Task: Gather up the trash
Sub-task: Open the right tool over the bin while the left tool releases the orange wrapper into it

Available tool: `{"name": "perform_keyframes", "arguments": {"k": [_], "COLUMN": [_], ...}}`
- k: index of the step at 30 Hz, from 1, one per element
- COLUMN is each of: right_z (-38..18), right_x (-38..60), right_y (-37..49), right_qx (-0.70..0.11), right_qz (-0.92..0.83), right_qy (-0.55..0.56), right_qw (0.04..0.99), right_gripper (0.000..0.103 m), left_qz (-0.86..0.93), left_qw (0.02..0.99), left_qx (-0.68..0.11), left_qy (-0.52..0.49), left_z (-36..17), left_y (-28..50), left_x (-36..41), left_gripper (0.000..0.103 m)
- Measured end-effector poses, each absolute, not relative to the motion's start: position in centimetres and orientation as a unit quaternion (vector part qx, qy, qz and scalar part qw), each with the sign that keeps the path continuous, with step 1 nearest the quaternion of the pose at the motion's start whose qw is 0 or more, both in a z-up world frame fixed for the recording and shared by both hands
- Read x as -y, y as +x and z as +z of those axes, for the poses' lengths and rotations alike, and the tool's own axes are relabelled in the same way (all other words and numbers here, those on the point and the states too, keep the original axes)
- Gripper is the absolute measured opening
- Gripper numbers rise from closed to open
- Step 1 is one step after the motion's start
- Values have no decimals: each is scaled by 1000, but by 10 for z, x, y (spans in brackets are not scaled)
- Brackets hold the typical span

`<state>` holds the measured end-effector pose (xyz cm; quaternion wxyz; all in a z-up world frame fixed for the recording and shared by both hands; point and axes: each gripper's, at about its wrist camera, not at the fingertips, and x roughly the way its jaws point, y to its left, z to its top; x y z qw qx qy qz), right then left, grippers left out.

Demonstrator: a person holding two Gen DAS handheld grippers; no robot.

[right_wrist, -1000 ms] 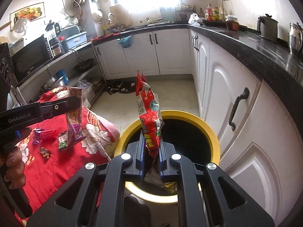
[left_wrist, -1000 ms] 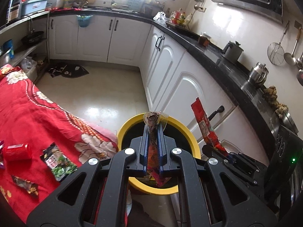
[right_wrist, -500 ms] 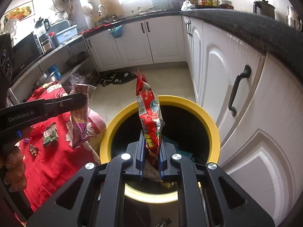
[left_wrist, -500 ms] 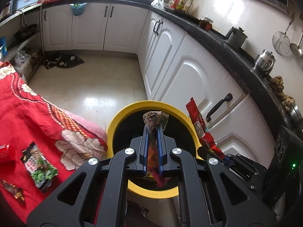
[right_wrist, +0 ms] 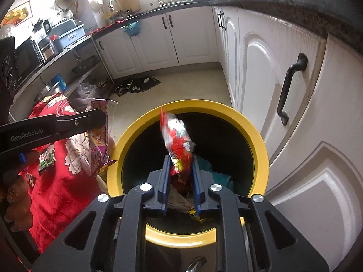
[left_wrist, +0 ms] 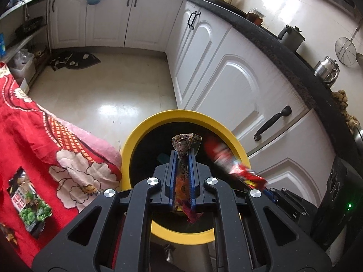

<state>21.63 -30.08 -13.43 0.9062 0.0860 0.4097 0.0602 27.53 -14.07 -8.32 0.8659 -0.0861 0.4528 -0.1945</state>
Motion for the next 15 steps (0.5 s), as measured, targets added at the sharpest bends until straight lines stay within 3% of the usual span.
{"name": "perform_keyframes", "arguments": {"k": [3, 5, 7, 14, 15], "right_z": [-137, -136, -135, -128, -127], "right_x": [302, 302, 303, 307, 307], "right_y": [218, 217, 214, 201, 199], "right_qx": [-412, -410, -407, -397, -394], "right_qz": [55, 52, 47, 33, 31], "right_qy": [85, 85, 85, 82, 83], "right_qw": [905, 906, 908, 914, 915], "right_gripper": [35, 39, 49, 60, 63], "left_qz": [-193, -187, -187, -173, -168], "left_qw": [864, 864, 862, 869, 873], "left_qx": [-457, -457, -460, -452, -446], "left_qy": [-90, -94, -99, -106, -103], "left_z": [-87, -89, -90, -84, -81], "left_y": [279, 281, 281, 275, 272], "left_x": [141, 139, 136, 122, 119], "left_gripper": [8, 21, 35, 68, 77]}}
